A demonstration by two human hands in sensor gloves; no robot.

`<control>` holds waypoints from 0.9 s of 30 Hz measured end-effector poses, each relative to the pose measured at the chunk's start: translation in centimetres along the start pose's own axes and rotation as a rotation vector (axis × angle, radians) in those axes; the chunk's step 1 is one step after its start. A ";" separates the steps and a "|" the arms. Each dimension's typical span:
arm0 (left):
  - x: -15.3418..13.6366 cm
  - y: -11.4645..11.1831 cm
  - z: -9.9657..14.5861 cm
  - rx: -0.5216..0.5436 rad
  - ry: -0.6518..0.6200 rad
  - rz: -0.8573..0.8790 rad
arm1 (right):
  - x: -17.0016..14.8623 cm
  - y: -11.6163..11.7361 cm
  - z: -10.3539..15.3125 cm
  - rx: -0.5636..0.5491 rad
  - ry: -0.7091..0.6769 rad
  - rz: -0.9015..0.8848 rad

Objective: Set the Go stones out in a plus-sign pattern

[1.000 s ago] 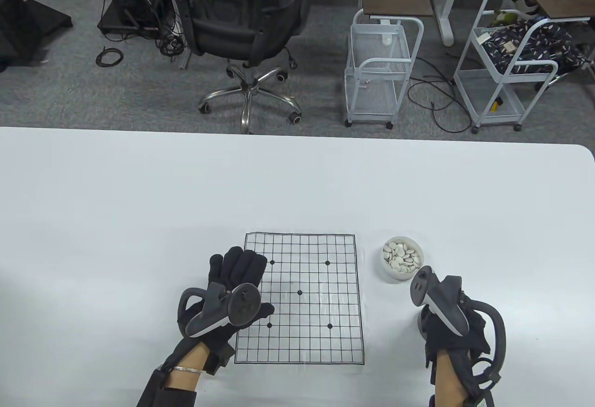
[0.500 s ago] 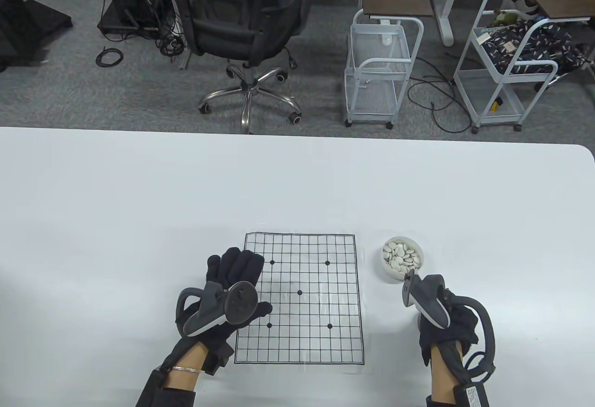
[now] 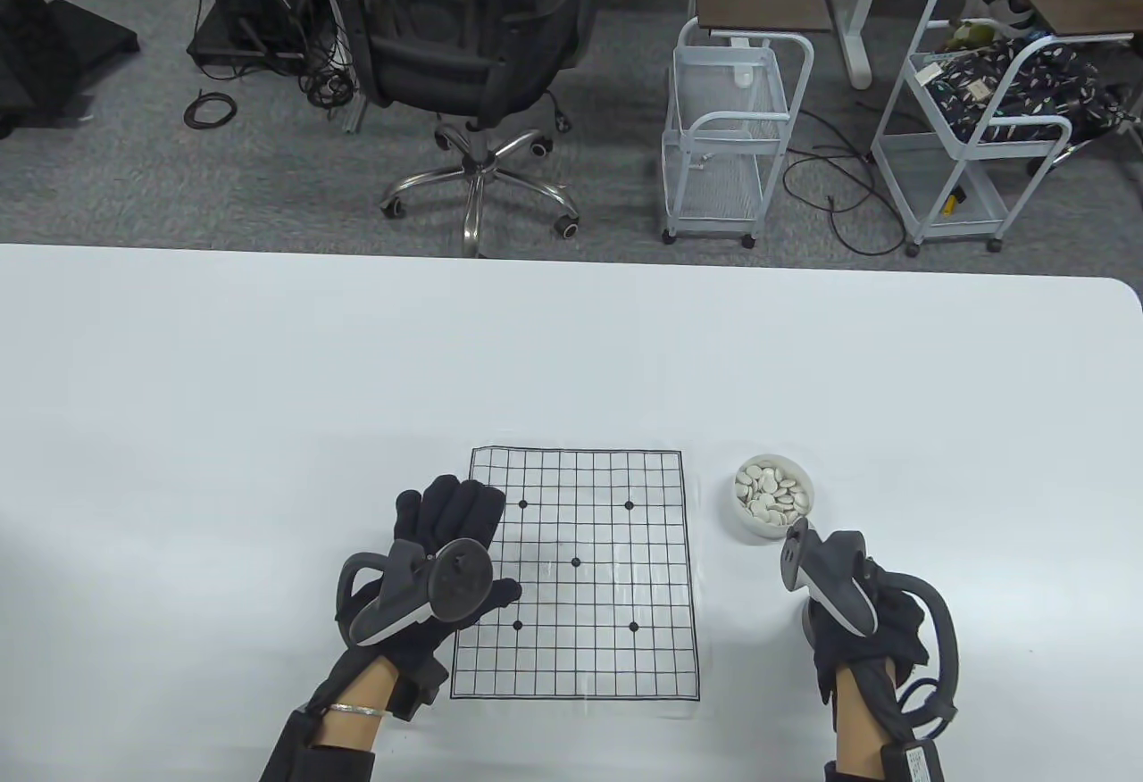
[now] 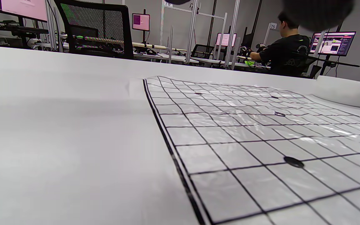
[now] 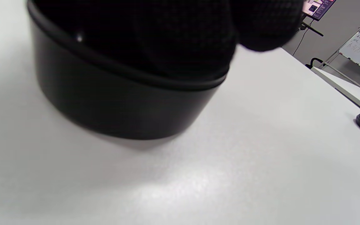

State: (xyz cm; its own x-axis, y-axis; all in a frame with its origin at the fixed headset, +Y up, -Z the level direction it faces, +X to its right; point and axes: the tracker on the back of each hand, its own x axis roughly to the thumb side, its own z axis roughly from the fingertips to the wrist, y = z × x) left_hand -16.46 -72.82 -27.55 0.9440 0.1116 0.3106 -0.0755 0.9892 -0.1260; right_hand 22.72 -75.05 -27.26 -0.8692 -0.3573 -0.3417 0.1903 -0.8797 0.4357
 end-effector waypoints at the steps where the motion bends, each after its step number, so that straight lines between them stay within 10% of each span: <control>1: 0.0 0.0 0.0 0.000 0.000 0.000 | 0.0 0.0 -0.1 0.018 0.000 -0.005; 19: -0.1 0.1 0.0 0.002 0.000 0.005 | -0.3 0.0 0.0 0.015 0.040 0.010; 27: -0.2 0.1 0.0 0.003 0.010 -0.002 | 3.2 -5.0 4.3 -0.262 -0.262 -0.159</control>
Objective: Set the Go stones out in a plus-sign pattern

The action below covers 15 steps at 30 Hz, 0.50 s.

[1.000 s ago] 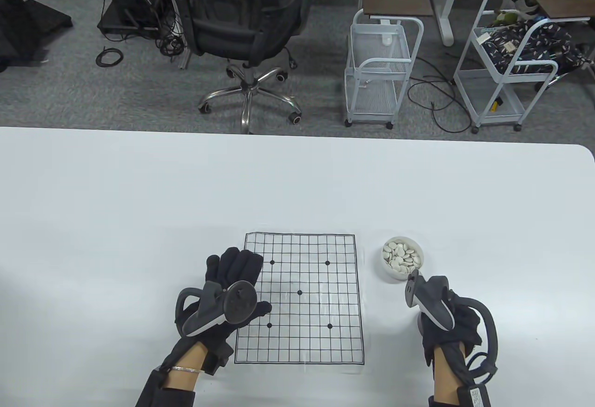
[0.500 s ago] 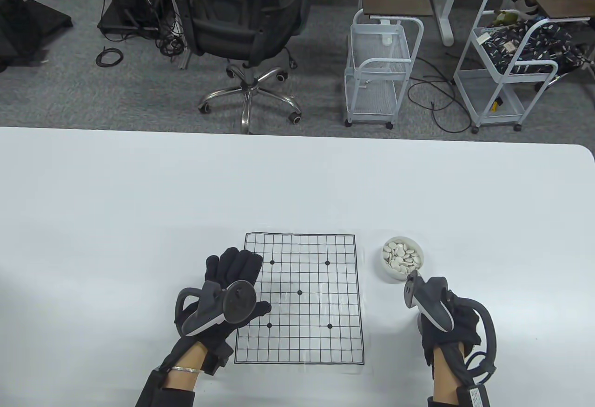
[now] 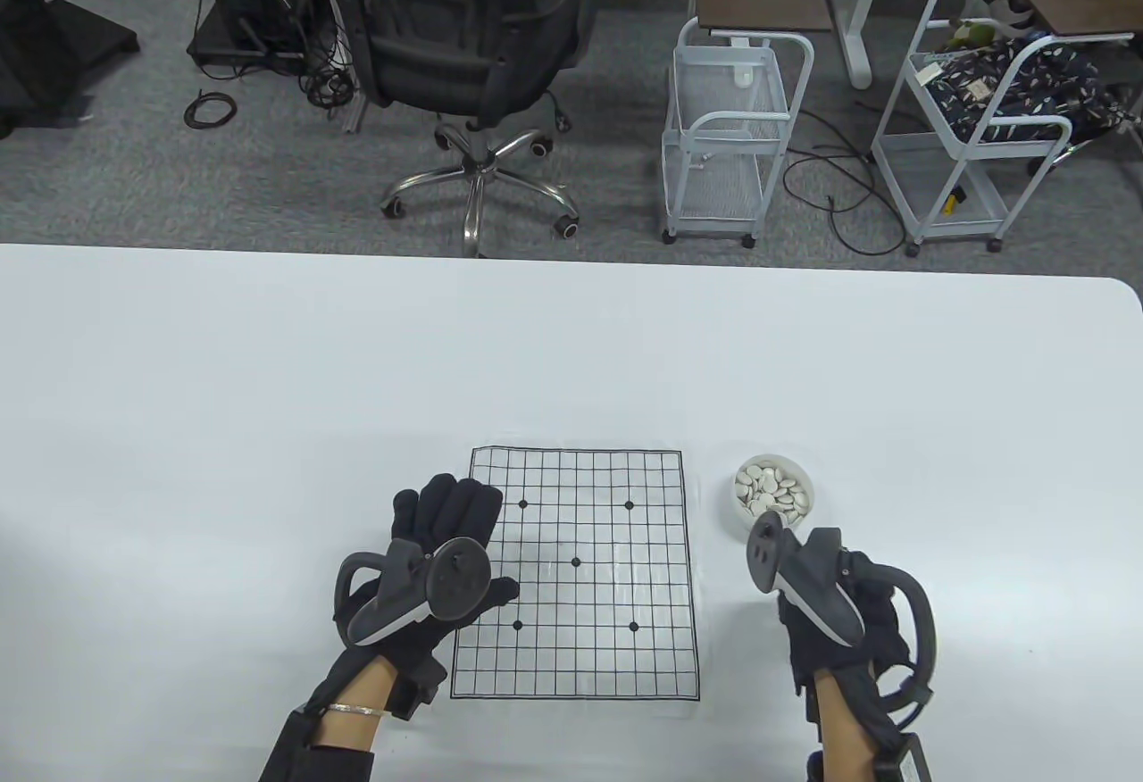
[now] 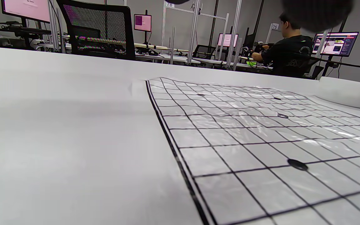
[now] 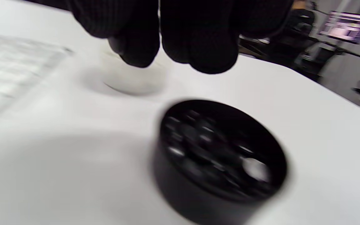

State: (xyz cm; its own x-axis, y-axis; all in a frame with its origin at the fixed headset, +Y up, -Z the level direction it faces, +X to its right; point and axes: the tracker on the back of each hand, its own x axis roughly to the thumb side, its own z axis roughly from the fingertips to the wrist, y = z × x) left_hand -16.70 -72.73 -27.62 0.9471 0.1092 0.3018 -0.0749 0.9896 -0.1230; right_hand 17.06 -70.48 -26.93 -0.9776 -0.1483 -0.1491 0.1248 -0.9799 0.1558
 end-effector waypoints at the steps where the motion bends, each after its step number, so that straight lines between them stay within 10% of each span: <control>1: 0.0 0.0 0.0 0.000 0.001 0.000 | 1.0 -0.4 0.0 -0.019 -0.057 -0.032; 7: -0.2 0.0 0.1 0.000 0.009 0.002 | 10.0 0.1 -2.2 0.062 -0.315 -0.215; 15: -0.4 0.0 0.1 -0.002 0.016 0.014 | 16.3 2.0 -4.5 0.149 -0.319 -0.203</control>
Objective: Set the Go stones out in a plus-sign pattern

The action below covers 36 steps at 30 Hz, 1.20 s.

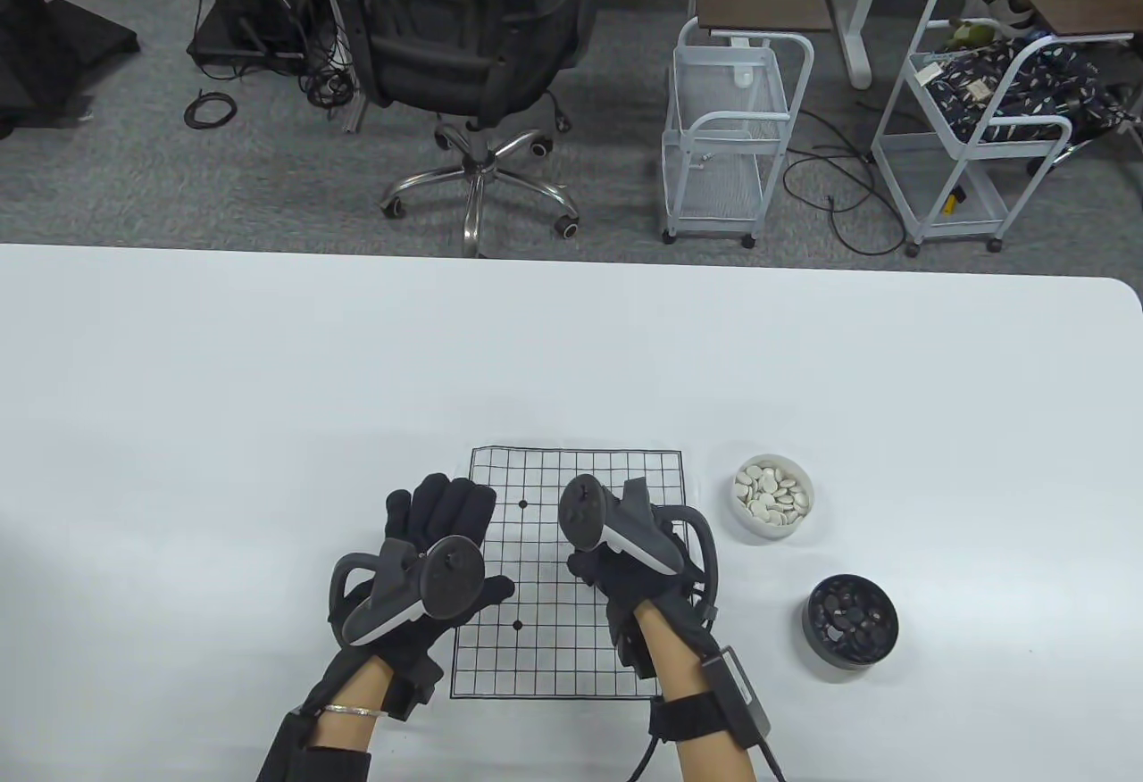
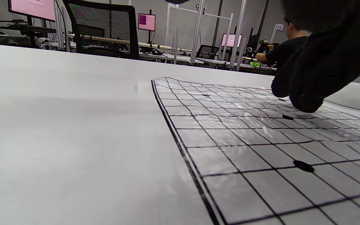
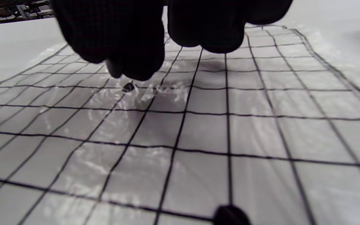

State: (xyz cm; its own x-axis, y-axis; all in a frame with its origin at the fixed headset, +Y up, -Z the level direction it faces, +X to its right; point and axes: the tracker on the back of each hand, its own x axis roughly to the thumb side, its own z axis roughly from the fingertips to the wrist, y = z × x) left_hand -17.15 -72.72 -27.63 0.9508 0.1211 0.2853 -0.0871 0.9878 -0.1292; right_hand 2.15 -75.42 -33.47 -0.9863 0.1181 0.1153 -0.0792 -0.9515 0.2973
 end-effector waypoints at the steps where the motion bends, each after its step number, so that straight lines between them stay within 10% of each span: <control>1: 0.0 0.0 0.0 -0.001 0.000 0.001 | 0.2 0.1 -0.2 0.000 0.004 0.004; 36: 0.0 -0.1 -0.1 -0.026 0.001 -0.012 | 0.6 -0.7 0.9 -0.043 0.038 0.111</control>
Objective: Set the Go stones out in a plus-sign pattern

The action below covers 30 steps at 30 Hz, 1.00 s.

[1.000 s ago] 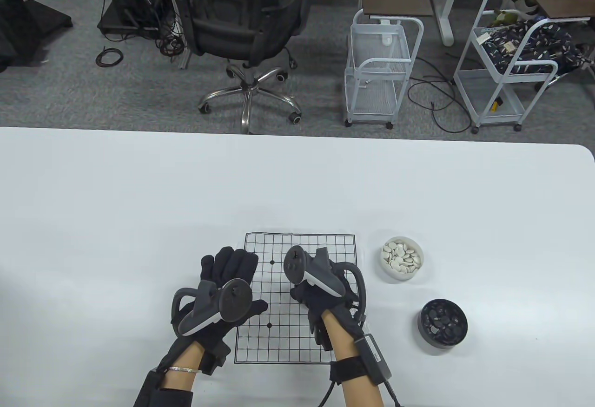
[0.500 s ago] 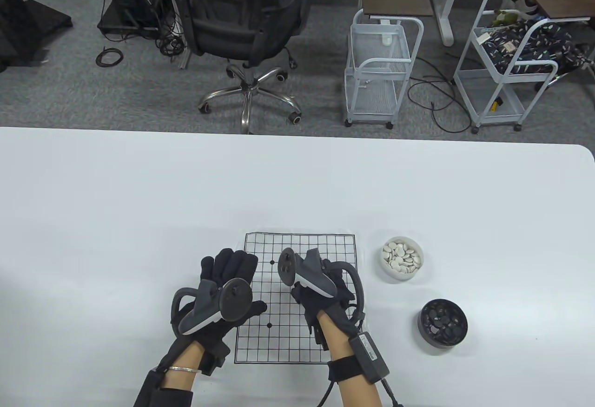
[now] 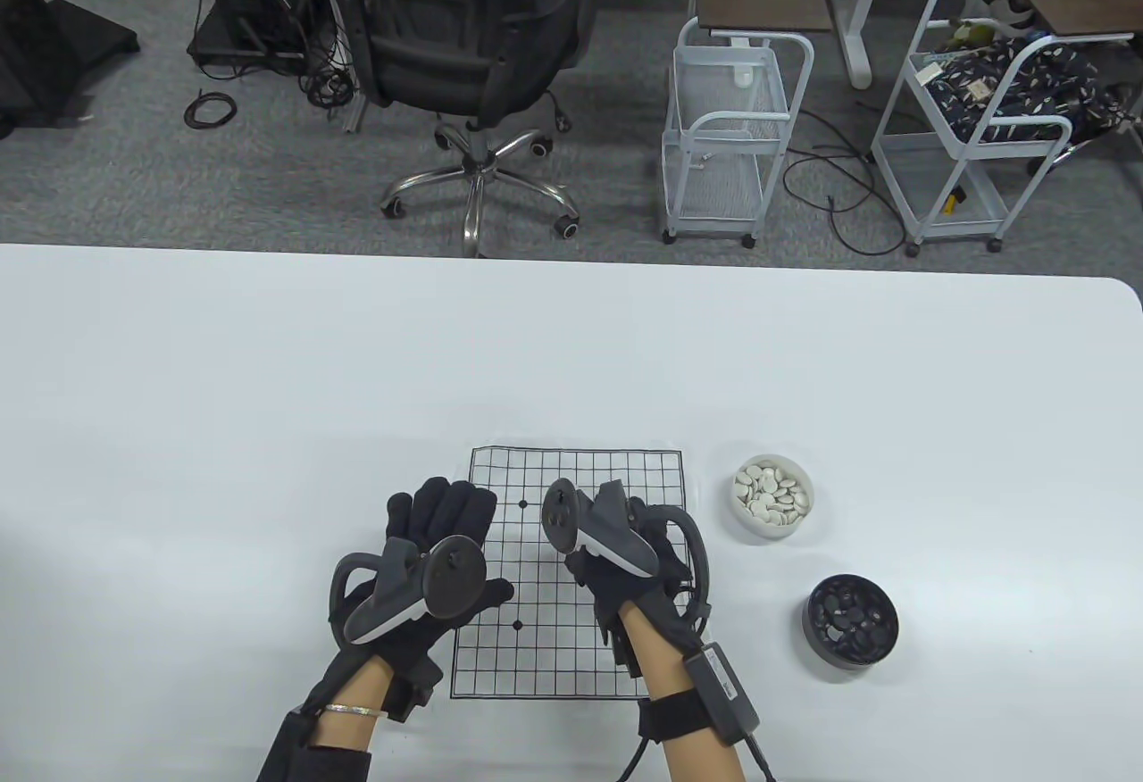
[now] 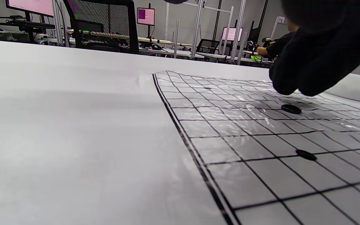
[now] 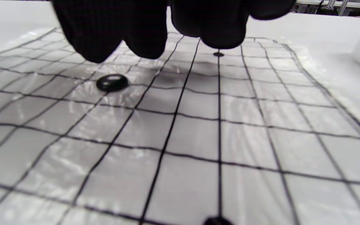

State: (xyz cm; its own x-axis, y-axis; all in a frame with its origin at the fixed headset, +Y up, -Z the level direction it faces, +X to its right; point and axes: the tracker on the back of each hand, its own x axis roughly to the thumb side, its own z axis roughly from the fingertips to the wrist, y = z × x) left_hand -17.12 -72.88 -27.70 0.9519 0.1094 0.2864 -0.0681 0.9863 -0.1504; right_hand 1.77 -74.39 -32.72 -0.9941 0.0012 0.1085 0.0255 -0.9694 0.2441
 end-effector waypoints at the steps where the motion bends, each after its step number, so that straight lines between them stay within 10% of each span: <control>1: 0.0 0.0 0.0 0.001 -0.001 0.001 | -0.5 -0.4 0.4 -0.016 -0.001 -0.003; 11: 0.3 -0.2 0.0 0.002 -0.011 -0.016 | -9.7 -3.2 6.5 -0.082 0.210 0.091; 19: 0.4 -0.2 0.0 0.003 -0.011 -0.023 | -18.4 -1.2 8.8 0.096 0.540 0.136; 30: 0.3 -0.3 0.0 -0.004 -0.002 -0.023 | -19.8 1.9 7.5 0.241 0.615 0.217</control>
State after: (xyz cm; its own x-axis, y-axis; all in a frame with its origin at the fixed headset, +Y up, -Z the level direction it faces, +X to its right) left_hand -16.78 -73.10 -27.60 0.9525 0.0868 0.2919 -0.0447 0.9880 -0.1477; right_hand 22.34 -74.45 -27.19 -0.8415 -0.3949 -0.3688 0.1825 -0.8501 0.4939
